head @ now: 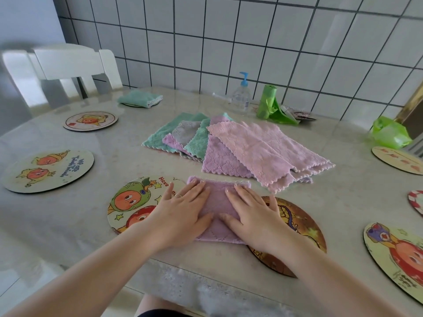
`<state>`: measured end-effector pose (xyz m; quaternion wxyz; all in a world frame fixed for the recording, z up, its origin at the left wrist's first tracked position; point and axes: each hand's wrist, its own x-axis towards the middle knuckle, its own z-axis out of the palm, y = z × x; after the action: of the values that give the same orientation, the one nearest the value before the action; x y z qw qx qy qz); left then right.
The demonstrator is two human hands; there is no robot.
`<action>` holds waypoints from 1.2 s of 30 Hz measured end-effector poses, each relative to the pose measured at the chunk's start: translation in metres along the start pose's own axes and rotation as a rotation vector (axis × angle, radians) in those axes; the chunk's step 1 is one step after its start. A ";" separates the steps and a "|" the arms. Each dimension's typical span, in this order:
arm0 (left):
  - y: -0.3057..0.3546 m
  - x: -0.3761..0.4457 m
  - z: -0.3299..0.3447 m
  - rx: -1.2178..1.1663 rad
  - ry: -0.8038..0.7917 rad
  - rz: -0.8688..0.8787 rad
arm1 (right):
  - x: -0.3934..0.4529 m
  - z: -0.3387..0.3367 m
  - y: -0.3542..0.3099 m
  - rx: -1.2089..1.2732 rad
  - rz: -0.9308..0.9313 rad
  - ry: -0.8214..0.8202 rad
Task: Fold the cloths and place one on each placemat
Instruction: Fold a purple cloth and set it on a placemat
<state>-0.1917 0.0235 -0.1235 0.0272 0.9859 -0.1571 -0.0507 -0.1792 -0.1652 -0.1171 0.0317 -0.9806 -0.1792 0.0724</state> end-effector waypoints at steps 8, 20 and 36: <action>-0.005 0.000 -0.005 -0.007 -0.051 -0.003 | -0.011 -0.001 0.016 0.043 0.079 -0.049; -0.028 -0.025 -0.006 -0.233 0.227 -0.104 | -0.024 -0.007 0.034 0.224 0.007 0.149; -0.019 -0.014 -0.012 -0.855 0.498 -0.065 | -0.009 -0.010 0.017 0.662 -0.052 0.373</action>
<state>-0.1980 0.0461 -0.1116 0.4643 0.8730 -0.0803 0.1256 -0.1799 -0.1841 -0.1073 0.3808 -0.9088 -0.1620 -0.0541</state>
